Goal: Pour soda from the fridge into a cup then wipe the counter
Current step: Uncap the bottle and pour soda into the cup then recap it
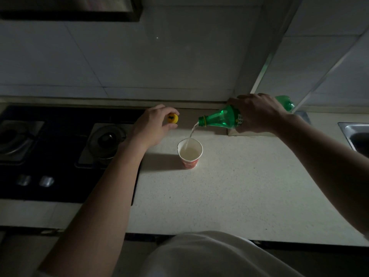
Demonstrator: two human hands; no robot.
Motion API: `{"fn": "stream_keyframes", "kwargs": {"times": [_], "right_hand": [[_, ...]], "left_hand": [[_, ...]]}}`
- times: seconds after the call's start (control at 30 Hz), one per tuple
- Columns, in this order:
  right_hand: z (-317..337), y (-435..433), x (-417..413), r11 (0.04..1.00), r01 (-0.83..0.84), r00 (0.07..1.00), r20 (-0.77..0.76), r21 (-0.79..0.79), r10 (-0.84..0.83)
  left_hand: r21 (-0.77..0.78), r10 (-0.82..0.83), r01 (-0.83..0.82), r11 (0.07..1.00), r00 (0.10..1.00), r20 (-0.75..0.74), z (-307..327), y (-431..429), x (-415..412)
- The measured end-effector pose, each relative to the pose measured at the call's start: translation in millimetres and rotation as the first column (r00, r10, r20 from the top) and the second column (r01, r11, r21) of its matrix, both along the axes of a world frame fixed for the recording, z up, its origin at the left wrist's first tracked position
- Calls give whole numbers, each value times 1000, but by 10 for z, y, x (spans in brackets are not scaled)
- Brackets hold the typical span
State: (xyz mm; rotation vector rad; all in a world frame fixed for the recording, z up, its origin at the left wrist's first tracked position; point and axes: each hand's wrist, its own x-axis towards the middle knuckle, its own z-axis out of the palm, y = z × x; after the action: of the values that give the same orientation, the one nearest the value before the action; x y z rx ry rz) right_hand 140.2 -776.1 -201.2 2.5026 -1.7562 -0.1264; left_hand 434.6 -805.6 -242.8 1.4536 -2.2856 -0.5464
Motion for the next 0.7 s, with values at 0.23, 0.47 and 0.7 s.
{"fn": "stream_keyframes", "kwargs": {"times": [0.23, 0.47, 0.7], "right_hand": [[-18, -31, -39, 1000, 4, 1000, 22, -2, -4], [-145, -50, -93, 1000, 27, 994, 105, 15, -29], [-393, 14, -139, 991, 84, 949, 294, 106, -112]], "left_hand": [[6, 0, 0, 1000, 1000, -3, 10, 10, -5], [9, -1, 1, 1000, 1000, -16, -17, 6, -1], [3, 6, -6, 1000, 999, -51, -14, 48, -16]]}}
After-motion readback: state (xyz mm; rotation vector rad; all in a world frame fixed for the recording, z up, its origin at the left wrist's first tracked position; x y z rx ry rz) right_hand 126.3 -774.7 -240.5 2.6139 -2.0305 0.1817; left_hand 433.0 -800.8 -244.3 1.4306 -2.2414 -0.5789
